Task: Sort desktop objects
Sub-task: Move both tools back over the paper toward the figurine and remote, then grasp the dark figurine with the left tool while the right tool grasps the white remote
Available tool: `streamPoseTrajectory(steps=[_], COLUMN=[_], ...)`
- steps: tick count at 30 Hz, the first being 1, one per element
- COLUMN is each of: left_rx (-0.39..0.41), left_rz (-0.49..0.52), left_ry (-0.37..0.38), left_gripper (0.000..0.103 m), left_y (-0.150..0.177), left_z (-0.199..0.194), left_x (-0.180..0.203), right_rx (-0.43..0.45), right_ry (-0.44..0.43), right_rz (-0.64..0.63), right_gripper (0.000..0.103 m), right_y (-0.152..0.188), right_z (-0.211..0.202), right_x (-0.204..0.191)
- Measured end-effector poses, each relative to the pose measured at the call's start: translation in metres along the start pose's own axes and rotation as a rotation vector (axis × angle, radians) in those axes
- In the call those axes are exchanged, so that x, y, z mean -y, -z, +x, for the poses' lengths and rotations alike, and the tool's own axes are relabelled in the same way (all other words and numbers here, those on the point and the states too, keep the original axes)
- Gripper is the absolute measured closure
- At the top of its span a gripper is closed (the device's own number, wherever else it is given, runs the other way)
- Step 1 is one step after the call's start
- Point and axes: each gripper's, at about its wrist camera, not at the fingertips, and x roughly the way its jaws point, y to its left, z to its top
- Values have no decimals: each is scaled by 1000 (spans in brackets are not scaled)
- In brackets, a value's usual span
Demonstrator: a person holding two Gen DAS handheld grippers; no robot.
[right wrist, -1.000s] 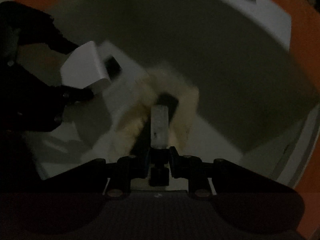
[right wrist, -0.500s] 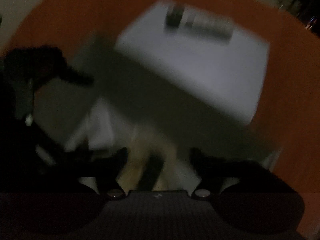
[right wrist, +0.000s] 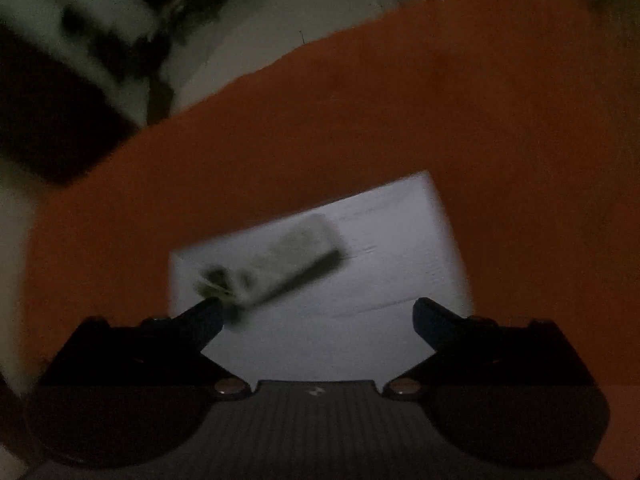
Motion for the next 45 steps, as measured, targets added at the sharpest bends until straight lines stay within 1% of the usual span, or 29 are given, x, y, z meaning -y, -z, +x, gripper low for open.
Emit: streamPoseTrajectory(steps=[1,3,4,6,8,9,10,11,13,14,15,16,17,19,22,24,25,27,28,29,32,34,37,39,40,42,43,44,45], left_rx=[3,19,19,11,27,31,46,61,94,102,103,107,113,97,66,42,31,20,13,7,21,21,23,28,30,-2,25,46,54], left_rz=[-3,0,5,11,21,29,39,49,55,48,34,8,-24,-87,-126,-127,-118,-95,-87,-78,21,76,63,54,49,58,101,147,162], left_ry=[-20,-31,-25,-21,-2,6,19,32,39,43,55,59,62,81,110,124,131,114,121,127,88,63,62,50,44,58,33,55,78], left_gripper=[4,4,4,4,5,5,5,5,5,5,5,5,5,5,6,6,6,4,5,4,5,6,6,6,9,37,45,66,69], left_y=[1,1,4,11,16,18,20,21,21,20,18,16,15,10,3,0,0,-1,-2,-2,-1,-2,-7,-9,-10,-8,-5,-2,-1], left_z=[4,13,18,31,40,44,43,43,44,48,51,54,56,63,77,84,88,96,97,99,102,104,101,101,101,108,106,104,101], left_x=[0,-4,-5,-6,-10,-11,-12,-13,-15,-17,-19,-22,-25,-27,-20,-13,-8,0,1,3,19,28,31,32,33,37,42,47,50], right_rx=[-27,-58,-52,-25,-10,-23,-7,14,58,50,48,47,32,-1,-49,-92,-92,-106,-115,-142,-118,-106,-55,38,33,10,7,29,55], right_ry=[-14,49,91,96,91,101,128,159,228,282,304,299,296,292,320,340,334,330,329,312,270,254,245,258,263,290,327,341,351], right_rz=[41,11,-6,41,102,143,150,152,74,6,-65,-139,-170,-220,-296,-335,-367,-383,-390,-363,-285,-285,-338,-347,-351,-379,-396,-408,-419], right_gripper=[0,0,0,1,1,1,0,0,2,12,18,34,58,73,77,76,76,63,37,17,16,16,16,16,17,30,49,51,52], right_y=[-2,-11,-12,-19,-22,-23,-27,-30,-30,-25,-17,-8,-3,7,15,19,22,30,34,36,38,42,37,35,35,36,38,41,43], right_z=[15,53,67,90,110,123,130,137,140,144,146,142,139,132,120,122,117,111,108,106,105,104,109,114,120,135,144,146,148], right_x=[-1,-11,-17,-19,-15,-14,-19,-25,-45,-58,-67,-77,-80,-84,-76,-69,-65,-54,-47,-41,-25,-21,-21,-22,-23,-27,-28,-28,-27])
